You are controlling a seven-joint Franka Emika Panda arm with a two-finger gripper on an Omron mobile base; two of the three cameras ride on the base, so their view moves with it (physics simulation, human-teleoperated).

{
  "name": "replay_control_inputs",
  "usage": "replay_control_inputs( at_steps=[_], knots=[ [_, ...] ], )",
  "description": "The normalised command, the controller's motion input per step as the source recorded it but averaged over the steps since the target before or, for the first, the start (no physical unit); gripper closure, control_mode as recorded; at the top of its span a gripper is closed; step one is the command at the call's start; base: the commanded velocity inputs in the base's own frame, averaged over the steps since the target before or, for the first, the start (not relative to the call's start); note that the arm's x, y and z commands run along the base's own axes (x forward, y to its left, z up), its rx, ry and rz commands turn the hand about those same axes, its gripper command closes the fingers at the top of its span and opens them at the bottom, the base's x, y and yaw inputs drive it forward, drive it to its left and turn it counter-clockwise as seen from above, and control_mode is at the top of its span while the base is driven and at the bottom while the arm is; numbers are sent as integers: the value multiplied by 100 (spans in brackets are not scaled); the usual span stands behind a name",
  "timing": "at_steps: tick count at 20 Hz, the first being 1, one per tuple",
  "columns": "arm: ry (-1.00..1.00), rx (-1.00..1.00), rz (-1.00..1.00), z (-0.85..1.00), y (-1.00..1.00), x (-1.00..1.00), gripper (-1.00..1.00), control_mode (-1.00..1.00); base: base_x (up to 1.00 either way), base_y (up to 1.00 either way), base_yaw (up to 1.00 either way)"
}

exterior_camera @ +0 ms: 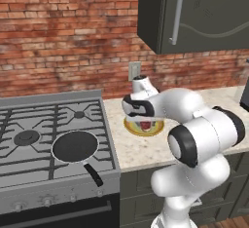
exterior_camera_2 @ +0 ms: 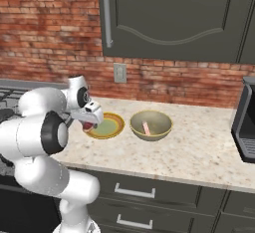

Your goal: Place one of the steaks on the plate and the other in the bowl. Then place the bowl in the fridge.

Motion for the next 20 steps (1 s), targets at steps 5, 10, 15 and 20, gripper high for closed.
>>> replay_control_inputs(
  at_steps=[5,10,15,20],
  knots=[
    [18,0,-1,-42,-15,52,100,-100,0,0,0],
    [7,0,0,-36,-2,39,100,-100,0,0,0],
    [0,0,0,-23,0,33,100,-100,0,0,0],
    [0,0,1,-22,0,3,100,-100,0,0,0]
  ],
)
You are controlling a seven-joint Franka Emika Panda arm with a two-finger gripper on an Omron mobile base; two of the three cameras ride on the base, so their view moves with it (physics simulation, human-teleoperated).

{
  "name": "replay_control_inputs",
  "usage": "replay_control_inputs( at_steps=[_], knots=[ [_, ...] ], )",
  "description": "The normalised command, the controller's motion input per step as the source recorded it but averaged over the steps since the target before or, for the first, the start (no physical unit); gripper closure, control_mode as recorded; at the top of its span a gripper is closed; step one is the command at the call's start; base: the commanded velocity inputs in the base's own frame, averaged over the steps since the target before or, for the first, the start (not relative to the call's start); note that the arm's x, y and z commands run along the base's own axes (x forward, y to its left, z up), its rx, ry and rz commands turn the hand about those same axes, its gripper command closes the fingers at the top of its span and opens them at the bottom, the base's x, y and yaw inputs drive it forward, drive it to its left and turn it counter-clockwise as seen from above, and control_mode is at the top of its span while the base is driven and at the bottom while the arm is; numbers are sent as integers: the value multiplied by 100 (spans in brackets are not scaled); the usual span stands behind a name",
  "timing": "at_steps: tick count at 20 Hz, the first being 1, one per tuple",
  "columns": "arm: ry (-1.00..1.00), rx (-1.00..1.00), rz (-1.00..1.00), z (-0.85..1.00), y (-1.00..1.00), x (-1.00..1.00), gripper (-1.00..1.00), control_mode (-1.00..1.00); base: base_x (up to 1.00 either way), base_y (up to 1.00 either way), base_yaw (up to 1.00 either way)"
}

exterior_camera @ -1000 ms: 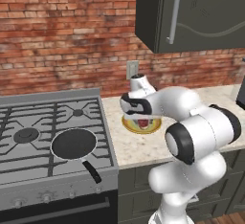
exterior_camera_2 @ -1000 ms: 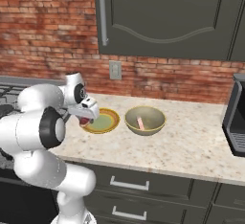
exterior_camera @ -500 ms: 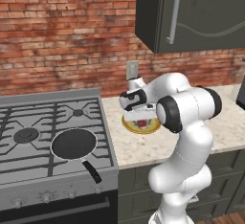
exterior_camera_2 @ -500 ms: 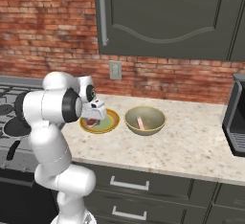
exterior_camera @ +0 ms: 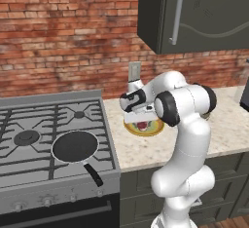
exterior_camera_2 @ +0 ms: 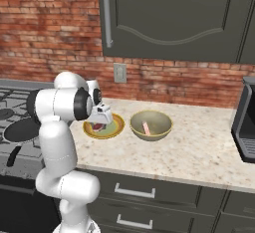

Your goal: Place one of the steaks on the plate and the other in the bowl. Then place the bowl in the fridge.

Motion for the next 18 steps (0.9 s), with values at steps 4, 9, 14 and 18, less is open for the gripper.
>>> replay_control_inputs(
  at_steps=[4,9,14,18],
  knots=[
    [0,0,0,-18,0,0,-100,-100,0,0,0],
    [-5,0,0,-2,0,0,-100,-100,0,0,0],
    [-6,0,0,0,-4,-1,-100,-100,0,0,0],
    [-5,2,-1,17,-12,-8,-100,-100,0,0,0]
  ],
)
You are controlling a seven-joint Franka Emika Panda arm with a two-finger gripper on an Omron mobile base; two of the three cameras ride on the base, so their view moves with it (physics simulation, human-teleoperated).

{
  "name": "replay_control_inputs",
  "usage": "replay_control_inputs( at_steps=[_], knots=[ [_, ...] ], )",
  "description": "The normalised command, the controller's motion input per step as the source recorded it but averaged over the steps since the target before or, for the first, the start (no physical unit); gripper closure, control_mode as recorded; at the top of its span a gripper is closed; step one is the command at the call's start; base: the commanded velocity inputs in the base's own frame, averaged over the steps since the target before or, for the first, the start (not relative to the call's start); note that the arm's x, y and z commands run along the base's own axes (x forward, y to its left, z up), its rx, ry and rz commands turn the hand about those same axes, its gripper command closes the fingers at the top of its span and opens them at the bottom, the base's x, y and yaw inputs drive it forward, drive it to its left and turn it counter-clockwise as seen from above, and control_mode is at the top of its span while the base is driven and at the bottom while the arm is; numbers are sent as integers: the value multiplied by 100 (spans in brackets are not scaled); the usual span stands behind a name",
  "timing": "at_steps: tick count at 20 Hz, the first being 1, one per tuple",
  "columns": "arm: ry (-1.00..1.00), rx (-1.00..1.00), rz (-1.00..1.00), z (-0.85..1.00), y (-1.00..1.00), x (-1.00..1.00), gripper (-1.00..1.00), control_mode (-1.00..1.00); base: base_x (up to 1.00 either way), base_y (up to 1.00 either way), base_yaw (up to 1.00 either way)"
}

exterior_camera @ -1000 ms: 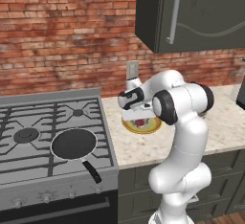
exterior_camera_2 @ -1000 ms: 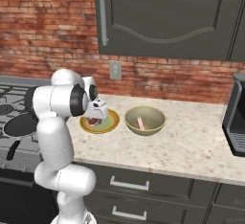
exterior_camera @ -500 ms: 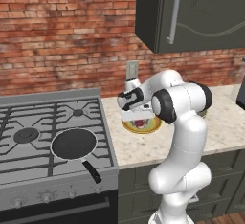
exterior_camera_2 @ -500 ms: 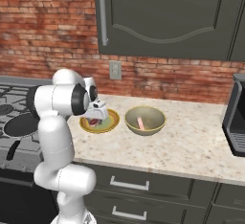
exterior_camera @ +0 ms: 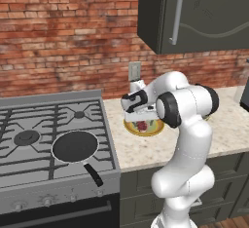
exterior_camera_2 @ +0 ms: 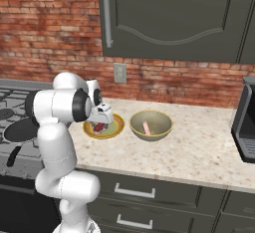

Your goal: Place one of the steaks on the plate and the other in the bowl. Then place the bowl in the fridge.

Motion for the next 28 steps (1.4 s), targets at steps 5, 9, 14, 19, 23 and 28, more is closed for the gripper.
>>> replay_control_inputs(
  at_steps=[5,9,14,19,23,28],
  knots=[
    [-10,4,-7,66,-9,-43,-100,-100,0,0,0],
    [-16,9,-4,64,-17,-92,-100,-100,0,0,0],
    [-12,6,0,39,-16,-100,-100,-100,0,0,0],
    [-7,2,0,49,-8,-100,-100,-100,0,0,0],
    [-7,0,0,64,-9,-100,-100,-100,0,0,0],
    [-6,0,0,52,-3,-77,-100,-100,0,0,0]
  ],
)
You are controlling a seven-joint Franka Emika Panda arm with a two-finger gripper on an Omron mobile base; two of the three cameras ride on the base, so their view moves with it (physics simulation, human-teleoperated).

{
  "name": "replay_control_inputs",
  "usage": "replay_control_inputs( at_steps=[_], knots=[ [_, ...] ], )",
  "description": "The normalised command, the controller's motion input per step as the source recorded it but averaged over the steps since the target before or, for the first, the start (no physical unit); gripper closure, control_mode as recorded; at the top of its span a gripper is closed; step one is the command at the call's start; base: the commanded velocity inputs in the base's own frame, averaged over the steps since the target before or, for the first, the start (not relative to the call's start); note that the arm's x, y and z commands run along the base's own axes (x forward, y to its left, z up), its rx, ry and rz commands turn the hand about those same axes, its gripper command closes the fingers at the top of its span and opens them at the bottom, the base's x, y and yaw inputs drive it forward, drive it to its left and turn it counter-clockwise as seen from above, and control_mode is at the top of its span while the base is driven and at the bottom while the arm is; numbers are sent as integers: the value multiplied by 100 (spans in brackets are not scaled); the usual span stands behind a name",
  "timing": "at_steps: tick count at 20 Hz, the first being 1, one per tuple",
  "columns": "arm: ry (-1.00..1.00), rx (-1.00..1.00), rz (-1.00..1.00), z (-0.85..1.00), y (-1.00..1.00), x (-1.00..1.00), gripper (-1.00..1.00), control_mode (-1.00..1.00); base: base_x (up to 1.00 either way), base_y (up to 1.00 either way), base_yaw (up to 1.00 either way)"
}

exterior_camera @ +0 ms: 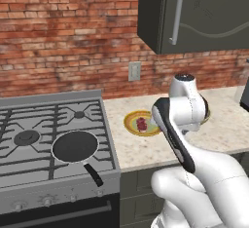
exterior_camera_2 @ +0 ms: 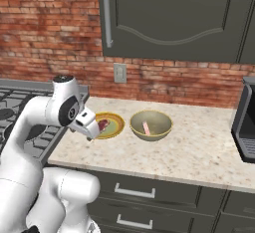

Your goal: Place one of the steaks on the plate and the other in the bowl. Then place the bowl in the fridge.

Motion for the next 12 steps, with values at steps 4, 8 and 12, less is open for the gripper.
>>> replay_control_inputs(
  at_steps=[4,8,12],
  knots=[
    [1,0,3,21,-10,-16,-100,-100,0,0,0],
    [2,0,14,0,-23,-4,-100,-100,0,0,0],
    [0,0,21,0,-16,-18,-100,-100,0,0,0]
  ],
)
